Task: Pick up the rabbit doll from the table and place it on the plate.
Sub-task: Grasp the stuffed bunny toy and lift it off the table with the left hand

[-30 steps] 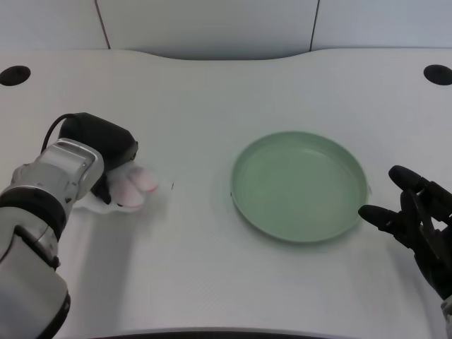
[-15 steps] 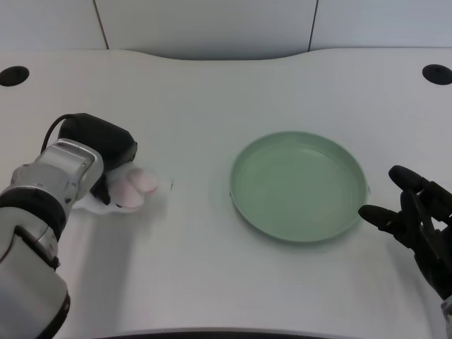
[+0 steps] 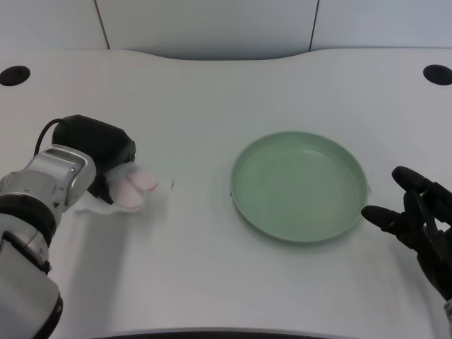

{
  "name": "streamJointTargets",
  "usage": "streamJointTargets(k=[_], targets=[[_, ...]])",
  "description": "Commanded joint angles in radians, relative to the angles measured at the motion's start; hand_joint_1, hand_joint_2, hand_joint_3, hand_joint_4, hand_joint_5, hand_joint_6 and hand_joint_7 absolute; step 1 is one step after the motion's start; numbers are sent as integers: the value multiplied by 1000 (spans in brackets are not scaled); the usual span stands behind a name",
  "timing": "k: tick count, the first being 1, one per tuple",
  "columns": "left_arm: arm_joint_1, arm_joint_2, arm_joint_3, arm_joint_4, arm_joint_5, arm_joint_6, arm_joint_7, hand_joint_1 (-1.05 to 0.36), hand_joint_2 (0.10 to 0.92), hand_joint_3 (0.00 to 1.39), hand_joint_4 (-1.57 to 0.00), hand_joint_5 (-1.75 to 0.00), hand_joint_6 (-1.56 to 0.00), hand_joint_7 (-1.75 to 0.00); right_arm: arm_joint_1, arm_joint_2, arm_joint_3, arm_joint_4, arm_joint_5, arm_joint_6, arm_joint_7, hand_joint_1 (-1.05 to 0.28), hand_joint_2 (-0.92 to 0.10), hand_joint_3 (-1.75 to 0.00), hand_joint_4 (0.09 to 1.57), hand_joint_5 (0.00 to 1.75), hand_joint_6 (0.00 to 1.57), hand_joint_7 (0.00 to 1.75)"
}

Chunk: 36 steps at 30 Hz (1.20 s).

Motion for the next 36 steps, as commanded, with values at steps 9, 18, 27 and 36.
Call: streamJointTargets(k=[9, 18, 27, 36], targets=[[11, 6, -6, 6, 5, 6, 5, -306, 856, 3, -691, -1005, -1112, -68, 3, -8, -3, -13, -5, 7, -16, -267, -921, -356, 943, 485, 981, 3], [-3, 10, 20, -1, -18, 1, -11, -334, 894, 11, -698, -996, -1145, -75, 0, -8, 0, -5, -1, 0, -20, -267, -921, -350, 941, 492, 982, 2], [-3, 10, 19, -1, -20, 1, -12, -334, 897, 6, -696, -1001, -1147, -71, 0, -8, 0, -5, -1, 0, -20, -267, -921, -350, 938, 496, 982, 2], [-3, 10, 19, -1, -20, 1, -12, -334, 898, 3, -695, -1003, -1150, -66, 0, -8, 0, -5, -1, 0, -20, -267, -921, -350, 936, 500, 982, 2]])
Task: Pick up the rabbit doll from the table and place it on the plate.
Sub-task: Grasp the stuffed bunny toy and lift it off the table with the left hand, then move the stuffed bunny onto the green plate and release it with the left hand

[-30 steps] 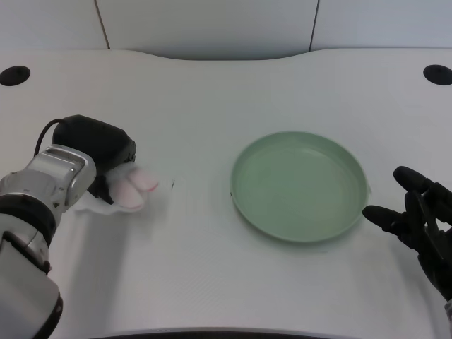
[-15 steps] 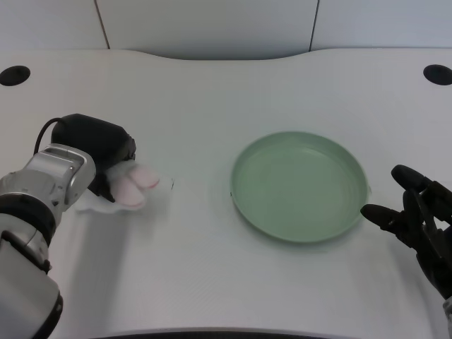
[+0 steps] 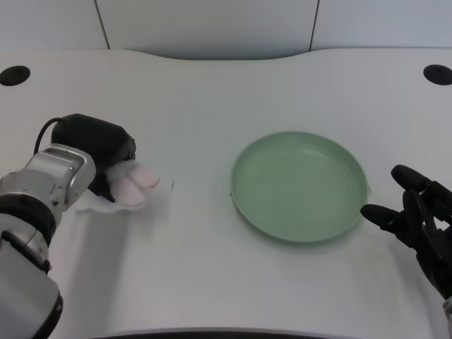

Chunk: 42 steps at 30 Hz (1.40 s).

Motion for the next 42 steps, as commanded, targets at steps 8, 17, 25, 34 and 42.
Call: streamJointTargets(k=[8, 17, 25, 34, 42], targets=[[-3, 10, -1, 0, 1, 0, -11, -334, 899, 2, -694, -1003, -1151, -63, 0, -8, -9, 2, 2, -1, -6, -267, -921, -350, 935, 503, 982, 2], [-3, 10, -1, 0, 1, 0, -11, -334, 900, 1, -694, -1003, -1154, -59, 1, -8, -9, 2, 2, -1, -6, -267, -921, -350, 933, 506, 982, 2], [-3, 10, -1, 0, 1, 0, -11, -334, 900, 0, -694, -1003, -1155, -56, 1, -8, -9, 2, 2, -1, -6, -267, -921, -350, 932, 508, 982, 1], [-18, 16, 32, -12, -33, -21, -9, -333, 899, 0, -702, -1011, -1160, -54, -1, -8, -6, 6, -3, -4, -6, -267, -921, -350, 932, 512, 982, 1], [-119, -29, 152, -58, -148, -77, -11, -158, 882, 74, -656, -1642, -620, -1701, -21, -8, -8, 36, -9, -12, -4, -276, -921, -365, 929, 517, 969, 4]])
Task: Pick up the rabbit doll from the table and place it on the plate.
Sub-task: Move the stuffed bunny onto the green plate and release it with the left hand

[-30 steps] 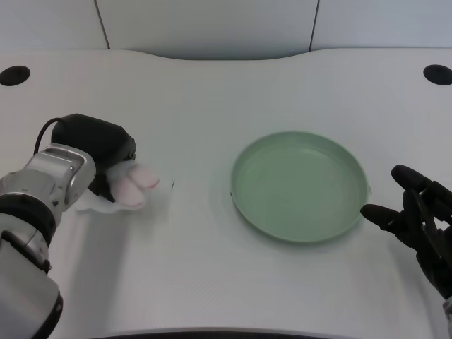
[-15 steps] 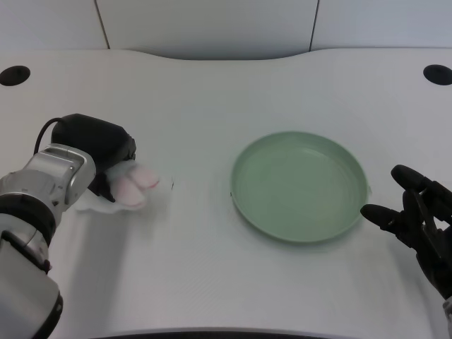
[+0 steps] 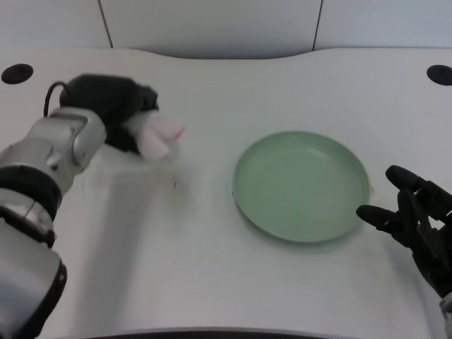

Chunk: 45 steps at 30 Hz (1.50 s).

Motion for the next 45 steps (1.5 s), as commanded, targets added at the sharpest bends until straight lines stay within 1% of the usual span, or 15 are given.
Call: streamJointTargets(k=[1, 3, 4, 6, 8, 11, 18, 24, 28, 30, 31, 34, 37, 41, 45], targets=[[-15, -23, -9, 1, 8, 5, 0, -168, 884, 73, -705, -1693, -618, -1723, -9, -8, -18, 19, 11, -5, -4, -274, -921, -366, 924, 514, 969, 4], [-20, -32, -14, 2, 12, 5, 0, -177, 886, 72, -744, -1732, -613, -1740, -12, -10, -19, 23, 9, -6, -3, -272, -921, -367, 919, 512, 968, 3], [-20, -33, -15, 2, 13, 3, 2, -182, 902, 80, -682, -1552, -634, -1530, -12, -11, -19, 24, 8, -8, -1, -276, -921, -368, 925, 515, 970, 4], [-21, -34, -19, 3, 16, 4, 6, -182, 897, 74, -674, -1510, -656, -1444, -12, -10, -19, 18, 6, 1, -10, -280, -921, -369, 932, 518, 974, 6], [-21, -33, -20, 4, 18, 6, 8, -180, 892, 66, -669, -1684, -608, -1620, -12, -8, -18, 10, 5, 11, -21, -280, -921, -370, 936, 519, 978, 8], [-20, -35, -16, 6, 14, 14, 0, -189, 888, 59, -685, -1726, -591, -1725, -13, -11, -14, 20, 1, -9, -6, -282, -921, -373, 934, 518, 971, 4], [-10, -34, -10, 10, 8, 13, 2, -204, 913, 66, -665, -1746, -571, -1738, -18, -11, -10, 38, -5, -29, 1, -277, -921, -404, 919, 515, 952, 0], [-20, -65, -7, 8, 5, -3, 8, -200, 914, 130, -666, -1737, -576, -1741, -19, -13, -9, 35, -8, -18, -7, -289, -921, -363, 909, 524, 955, 2], [-39, -99, -21, 6, 18, 4, 1, -216, 917, 100, -635, -1403, -649, -1331, -21, -14, -12, 44, -9, -27, 1, -289, -921, -374, 903, 526, 957, 3], [-46, -122, -24, 6, 19, 7, 4, -217, 920, 94, -637, -1364, -666, -1276, -21, -10, -14, 41, -9, -25, -7, -289, -921, -378, 903, 526, 957, 3], [-51, -139, -26, 6, 21, 9, 6, -208, 910, 88, -673, -1433, -645, -1465, -21, -7, -15, 39, -9, -23, -13, -287, -921, -374, 910, 530, 964, 6], [-60, -165, -25, 8, 19, 7, 3, -205, 914, 91, -682, -1555, -586, -1681, -21, -7, -15, 51, -10, -42, 3, -285, -921, -374, 906, 527, 957, 3], [-61, -167, -24, 11, 19, 6, 3, -205, 917, 91, -678, -1583, -571, -1719, -22, -8, -15, 56, -9, -48, 7, -285, -921, -377, 903, 528, 955, 1], [-78, -215, -43, 9, 35, 22, 2, -211, 891, 76, -693, -1729, -596, -1744, -11, 2, -4, 30, -13, -26, -13, -282, -921, -381, 901, 528, 946, 0], [-86, -239, -51, 11, 38, 36, -7, -200, 889, 75, -700, -1745, -603, -1746, -9, 4, 1, 26, -17, -21, -22, -280, -921, -374, 903, 533, 956, 6]])
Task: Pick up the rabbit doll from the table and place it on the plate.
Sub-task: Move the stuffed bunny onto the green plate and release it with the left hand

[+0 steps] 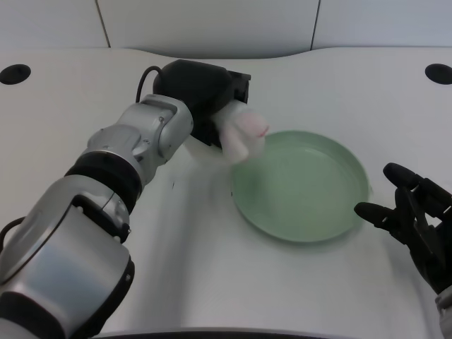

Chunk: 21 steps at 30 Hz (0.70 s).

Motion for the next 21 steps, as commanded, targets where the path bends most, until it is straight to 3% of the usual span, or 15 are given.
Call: streamJointTargets(k=[1, 5, 6, 7, 10, 13, 16, 18, 21], targets=[[-34, -12, -9, 4, 7, 10, -7, -200, 888, 75, -704, -1746, -604, -1746, 15, -6, -2, -15, -1, 9, -12, -280, -921, -372, 903, 534, 958, 7], [-35, -12, -12, 6, 5, 11, -6, -200, 888, 75, -708, -1746, -605, -1746, 16, -5, -2, -17, -1, 10, -14, -280, -921, -368, 901, 538, 959, 7], [-37, -33, -11, 4, 0, 8, -10, -200, 888, 75, -708, -1746, -605, -1746, 16, 1, -2, -14, 2, 9, -15, -280, -921, -367, 901, 538, 959, 7], [-39, -52, -11, 4, -4, 5, -15, -215, 898, 73, -678, -1639, -582, -1681, 17, 7, -1, -13, 1, 8, -19, -281, -921, -345, 906, 543, 969, 12], [-42, -81, -7, 5, -12, 1, -24, -202, 913, 62, -691, -1737, -548, -1741, 18, 17, -1, -4, 1, -1, -21, -298, -921, -302, 903, 548, 991, 22], [-44, -106, -9, 7, -13, 17, -31, -220, 919, 62, -710, -1745, -559, -1746, 25, 26, 4, -18, -13, 0, -40, -291, -921, -301, 909, 552, 996, 23], [-41, -123, -12, 7, -10, 10, -23, -213, 914, 55, -685, -1724, -565, -1746, 31, 34, 8, -30, -17, -1, -58, -283, -921, -304, 912, 558, 1011, 30], [-38, -137, -8, 8, -15, 9, -24, -220, 919, 44, -660, -1616, -552, -1652, 35, 33, 13, -41, -19, 6, -67, -285, -921, -300, 929, 566, 1027, 36], [-33, -151, -2, 8, -22, 1, -25, -220, 919, 46, -682, -1659, -545, -1694, 38, 29, 18, -47, -20, 8, -69, -277, -921, -300, 929, 568, 1033, 37]])
